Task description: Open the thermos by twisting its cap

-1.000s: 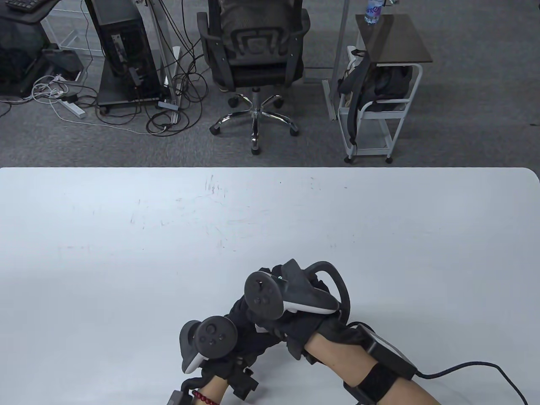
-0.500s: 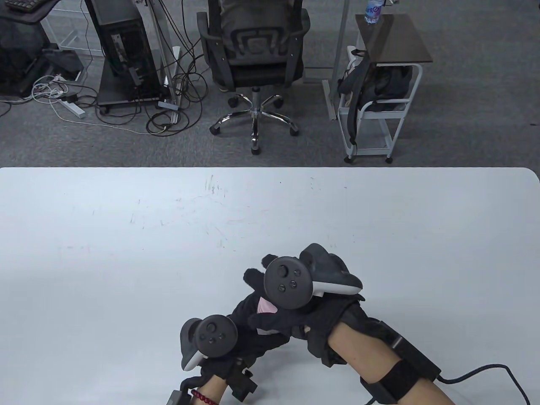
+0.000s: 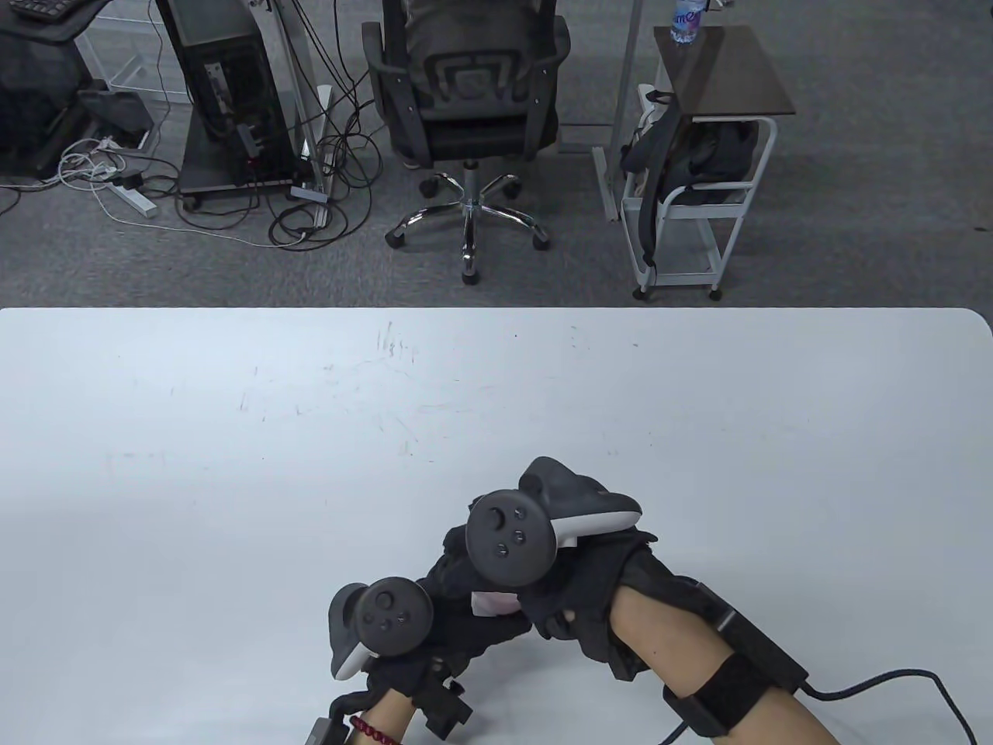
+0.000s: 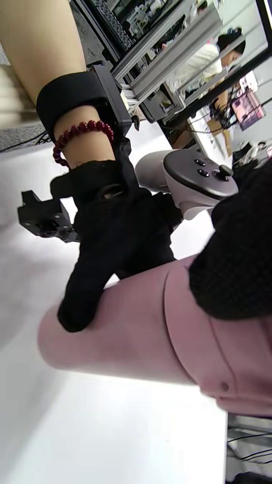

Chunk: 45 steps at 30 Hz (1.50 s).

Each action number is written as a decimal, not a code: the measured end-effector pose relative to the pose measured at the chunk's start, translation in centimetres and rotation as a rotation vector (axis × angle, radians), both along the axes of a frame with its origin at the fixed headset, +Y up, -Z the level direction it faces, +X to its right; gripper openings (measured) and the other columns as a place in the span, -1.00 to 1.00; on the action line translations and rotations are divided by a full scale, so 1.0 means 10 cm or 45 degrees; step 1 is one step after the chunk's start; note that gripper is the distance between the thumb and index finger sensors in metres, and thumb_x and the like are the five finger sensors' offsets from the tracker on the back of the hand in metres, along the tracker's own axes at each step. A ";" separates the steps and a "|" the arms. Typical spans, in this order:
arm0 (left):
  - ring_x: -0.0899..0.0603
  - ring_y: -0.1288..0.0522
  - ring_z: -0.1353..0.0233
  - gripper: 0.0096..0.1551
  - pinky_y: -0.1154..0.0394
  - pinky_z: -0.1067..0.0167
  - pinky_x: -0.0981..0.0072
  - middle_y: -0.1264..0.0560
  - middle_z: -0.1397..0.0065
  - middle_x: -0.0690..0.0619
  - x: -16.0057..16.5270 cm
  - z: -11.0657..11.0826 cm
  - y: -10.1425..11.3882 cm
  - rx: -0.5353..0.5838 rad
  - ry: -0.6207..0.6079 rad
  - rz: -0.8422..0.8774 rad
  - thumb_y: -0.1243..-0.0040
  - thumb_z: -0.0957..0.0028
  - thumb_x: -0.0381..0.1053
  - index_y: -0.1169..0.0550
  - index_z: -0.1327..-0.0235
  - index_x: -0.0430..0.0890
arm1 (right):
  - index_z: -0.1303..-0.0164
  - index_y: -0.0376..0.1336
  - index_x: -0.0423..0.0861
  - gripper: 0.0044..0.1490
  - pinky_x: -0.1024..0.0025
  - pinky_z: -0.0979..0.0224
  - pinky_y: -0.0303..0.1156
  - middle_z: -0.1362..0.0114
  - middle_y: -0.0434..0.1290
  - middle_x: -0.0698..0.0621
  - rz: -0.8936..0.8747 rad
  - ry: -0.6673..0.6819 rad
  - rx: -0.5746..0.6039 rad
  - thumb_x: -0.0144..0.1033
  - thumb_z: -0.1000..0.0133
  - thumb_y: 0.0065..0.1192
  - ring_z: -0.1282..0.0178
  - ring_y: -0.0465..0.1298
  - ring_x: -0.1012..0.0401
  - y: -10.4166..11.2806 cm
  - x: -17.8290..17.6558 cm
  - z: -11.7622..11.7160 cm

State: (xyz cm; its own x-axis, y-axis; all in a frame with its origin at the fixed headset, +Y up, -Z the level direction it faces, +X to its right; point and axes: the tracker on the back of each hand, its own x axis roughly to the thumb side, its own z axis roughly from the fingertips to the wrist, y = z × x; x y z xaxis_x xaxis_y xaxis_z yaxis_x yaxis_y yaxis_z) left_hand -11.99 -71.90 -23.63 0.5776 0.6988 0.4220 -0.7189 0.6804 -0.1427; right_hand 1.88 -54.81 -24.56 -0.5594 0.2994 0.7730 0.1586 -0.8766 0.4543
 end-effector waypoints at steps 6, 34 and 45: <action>-0.26 -0.39 -0.49 0.23 -0.52 -0.39 0.00 -0.23 -0.61 -0.14 0.00 0.00 -0.01 0.001 0.007 -0.023 -0.46 0.31 0.29 -0.11 -0.52 -0.10 | -0.70 -0.18 -0.20 0.17 -0.60 -0.36 -0.11 -0.64 -0.14 -0.49 -0.017 -0.381 0.108 0.18 -0.10 0.17 -0.51 0.07 -0.39 0.04 0.06 -0.03; -0.27 -0.41 -0.48 0.24 -0.53 -0.37 0.00 -0.24 -0.60 -0.16 -0.04 -0.02 -0.02 0.012 0.037 -0.035 -0.47 0.33 0.28 -0.11 -0.51 -0.11 | -0.61 -0.07 -0.37 0.08 -0.46 -0.27 0.23 -0.37 0.25 -0.49 0.097 -0.415 0.157 -0.01 -0.13 0.28 -0.13 0.44 -0.22 -0.01 -0.01 -0.04; -0.27 -0.40 -0.49 0.23 -0.52 -0.39 -0.01 -0.23 -0.61 -0.15 0.03 0.00 -0.03 0.010 -0.006 -0.073 -0.47 0.31 0.28 -0.10 -0.52 -0.10 | -0.68 -0.25 -0.12 0.18 -0.56 -0.37 -0.38 -0.69 -0.36 -0.29 -0.017 -0.253 -0.118 -0.18 -0.09 0.42 -0.55 -0.30 -0.38 0.02 0.20 -0.03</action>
